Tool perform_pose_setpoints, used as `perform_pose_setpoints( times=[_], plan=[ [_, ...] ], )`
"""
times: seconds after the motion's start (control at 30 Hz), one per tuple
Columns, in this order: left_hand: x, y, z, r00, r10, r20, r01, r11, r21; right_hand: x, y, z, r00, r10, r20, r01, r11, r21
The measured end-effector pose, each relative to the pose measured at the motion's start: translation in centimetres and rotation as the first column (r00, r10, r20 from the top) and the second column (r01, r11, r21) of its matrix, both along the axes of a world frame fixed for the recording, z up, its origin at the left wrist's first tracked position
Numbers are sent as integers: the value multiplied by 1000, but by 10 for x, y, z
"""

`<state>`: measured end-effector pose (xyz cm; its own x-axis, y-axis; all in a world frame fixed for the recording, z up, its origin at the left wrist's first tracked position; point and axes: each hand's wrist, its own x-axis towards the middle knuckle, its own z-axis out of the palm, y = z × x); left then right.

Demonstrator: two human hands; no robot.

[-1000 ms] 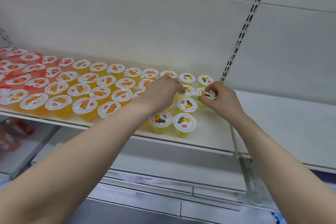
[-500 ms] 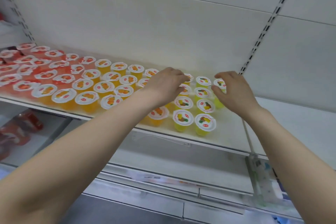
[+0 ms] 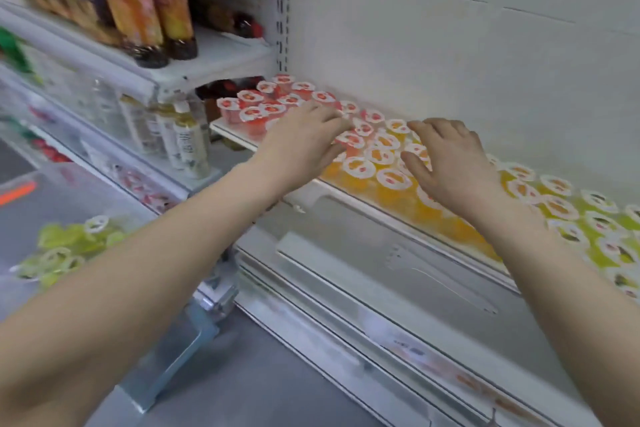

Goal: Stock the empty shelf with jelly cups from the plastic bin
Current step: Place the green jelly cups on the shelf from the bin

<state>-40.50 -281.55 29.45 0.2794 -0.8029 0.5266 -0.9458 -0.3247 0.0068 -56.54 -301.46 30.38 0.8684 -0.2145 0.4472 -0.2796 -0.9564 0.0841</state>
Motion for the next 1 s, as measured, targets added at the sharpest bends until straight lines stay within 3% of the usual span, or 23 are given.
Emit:
perform_pose_setpoints(
  times=[0.3, 0.43, 0.6, 0.8, 1.0],
  plan=[
    [75, 219, -57, 919, 366, -147, -362, 931, 50, 143, 185, -48, 907, 419, 31, -420, 906, 49],
    [90, 301, -103, 804, 541, -247, -544, 837, 65, 193, 253, -88, 824, 565, -37, -553, 817, 167],
    [99, 374, -158, 565, 717, -407, -693, 681, 237, 257, 315, -144, 684, 718, -128, -678, 690, 253],
    [129, 417, -203, 339, 798, -498, -760, 544, 354, 347, 372, -206, 535, 787, -309, -671, 617, 411],
    [182, 422, -239, 180, 807, -563, -751, 482, 451, 442, 422, -260, 414, 714, -565, -571, 687, 449]
  ],
)
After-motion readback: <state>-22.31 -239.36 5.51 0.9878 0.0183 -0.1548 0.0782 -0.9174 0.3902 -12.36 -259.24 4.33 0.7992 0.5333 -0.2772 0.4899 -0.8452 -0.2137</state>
